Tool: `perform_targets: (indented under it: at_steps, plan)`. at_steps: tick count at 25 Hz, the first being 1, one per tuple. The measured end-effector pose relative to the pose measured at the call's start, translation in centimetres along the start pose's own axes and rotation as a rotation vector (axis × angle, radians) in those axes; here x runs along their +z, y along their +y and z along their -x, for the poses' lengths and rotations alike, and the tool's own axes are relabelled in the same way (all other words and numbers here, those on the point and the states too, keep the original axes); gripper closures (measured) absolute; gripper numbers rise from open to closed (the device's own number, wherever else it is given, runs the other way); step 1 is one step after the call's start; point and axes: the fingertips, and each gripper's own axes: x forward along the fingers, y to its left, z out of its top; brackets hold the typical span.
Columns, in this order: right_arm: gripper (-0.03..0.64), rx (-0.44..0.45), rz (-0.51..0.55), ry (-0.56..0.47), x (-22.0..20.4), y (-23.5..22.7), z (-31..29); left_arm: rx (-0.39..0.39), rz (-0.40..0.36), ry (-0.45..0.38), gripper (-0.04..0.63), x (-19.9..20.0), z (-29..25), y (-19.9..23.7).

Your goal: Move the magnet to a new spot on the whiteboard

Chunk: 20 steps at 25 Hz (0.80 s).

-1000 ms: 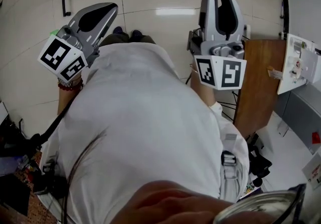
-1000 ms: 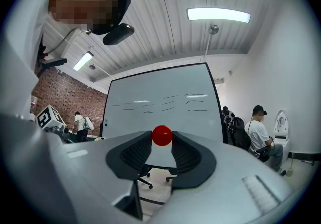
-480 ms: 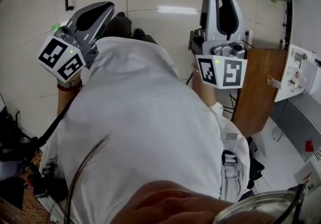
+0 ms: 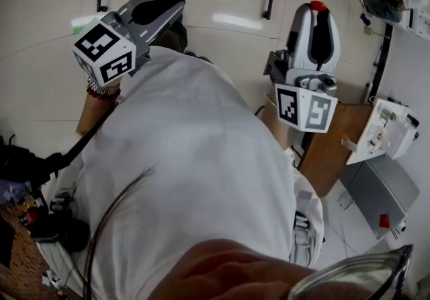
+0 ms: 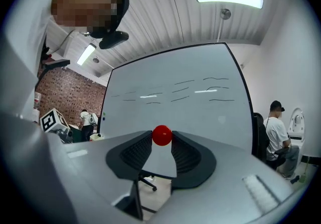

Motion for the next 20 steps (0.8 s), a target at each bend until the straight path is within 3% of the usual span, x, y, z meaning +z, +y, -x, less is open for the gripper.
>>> perform_targets:
  at_steps: [6,12,16,20]
  plan:
    - [0.497,0.025,0.012,-0.060,4.0,2.1,-4.7,-0.040,-0.061,0.001,0.597,5.8,0.0,2.4]
    - [0.497,-0.034,0.011,-0.041,2.1,1.0,-11.8,-0.074,-0.031,0.025,0.597,7.3,-1.9,9.5]
    - [0.497,-0.056,0.008,-0.038,0.5,0.2,-17.2,-0.098,0.016,-0.005,0.598,9.2,-2.8,14.8]
    - [0.497,-0.060,0.018,-0.057,0.2,0.4,-18.5,-0.107,-0.011,-0.003,0.598,9.5,-3.2,16.1]
